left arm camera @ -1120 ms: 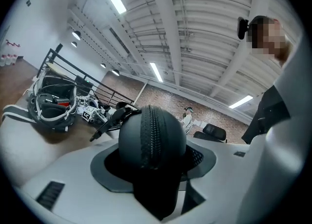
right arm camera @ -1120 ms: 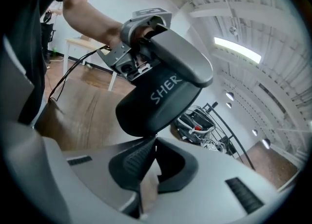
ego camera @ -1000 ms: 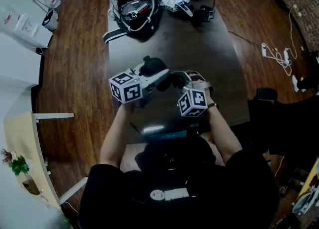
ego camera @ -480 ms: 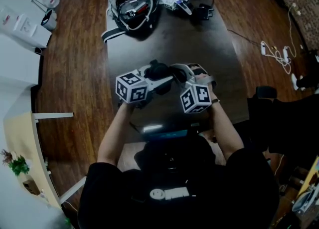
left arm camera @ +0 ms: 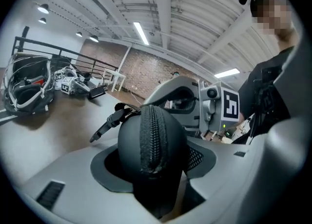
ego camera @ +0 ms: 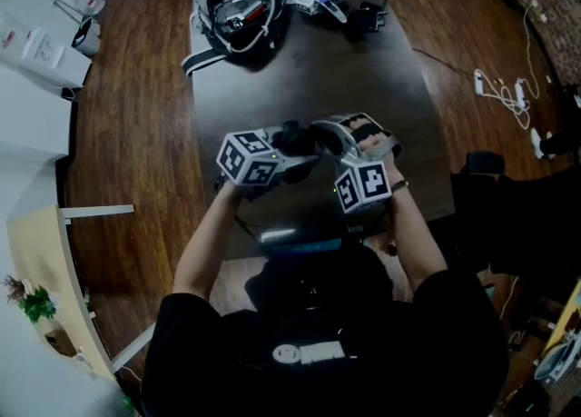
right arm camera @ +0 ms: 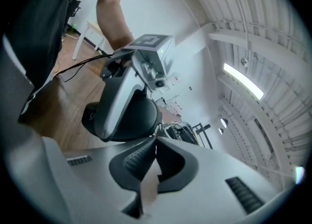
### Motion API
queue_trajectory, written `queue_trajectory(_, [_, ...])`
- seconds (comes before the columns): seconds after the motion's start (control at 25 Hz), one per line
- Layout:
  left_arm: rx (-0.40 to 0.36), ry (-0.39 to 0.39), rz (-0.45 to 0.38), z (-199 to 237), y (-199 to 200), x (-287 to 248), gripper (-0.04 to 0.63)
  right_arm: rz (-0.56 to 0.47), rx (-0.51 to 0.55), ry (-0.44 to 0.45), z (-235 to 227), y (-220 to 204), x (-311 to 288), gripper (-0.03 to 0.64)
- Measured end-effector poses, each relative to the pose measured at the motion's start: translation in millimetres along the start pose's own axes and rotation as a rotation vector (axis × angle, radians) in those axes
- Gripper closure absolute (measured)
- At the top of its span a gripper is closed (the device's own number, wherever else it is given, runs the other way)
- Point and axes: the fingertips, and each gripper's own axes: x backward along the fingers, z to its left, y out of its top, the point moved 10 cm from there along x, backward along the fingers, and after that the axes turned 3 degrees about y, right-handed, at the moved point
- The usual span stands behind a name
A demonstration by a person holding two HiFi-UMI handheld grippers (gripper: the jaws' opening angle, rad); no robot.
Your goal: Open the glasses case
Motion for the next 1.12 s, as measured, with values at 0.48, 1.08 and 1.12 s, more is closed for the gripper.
queue_trajectory(0.48, [-0.167,-0.039,0.378,-13,-3,-22,0.333,0.035,0.388,0.071,21,27,5,0.609])
queue_trajectory(1.08, [-0.010,-0.080,-0.642,0,1,32,0.212,-0.094,-0.122,-0.233,-45,4,51,0.609])
queue_trajectory(1.12, [0.034,-0.102,-0.689,3,0,36,0.201,-0.105,-0.133,-0.243,-46,3,53,0.609])
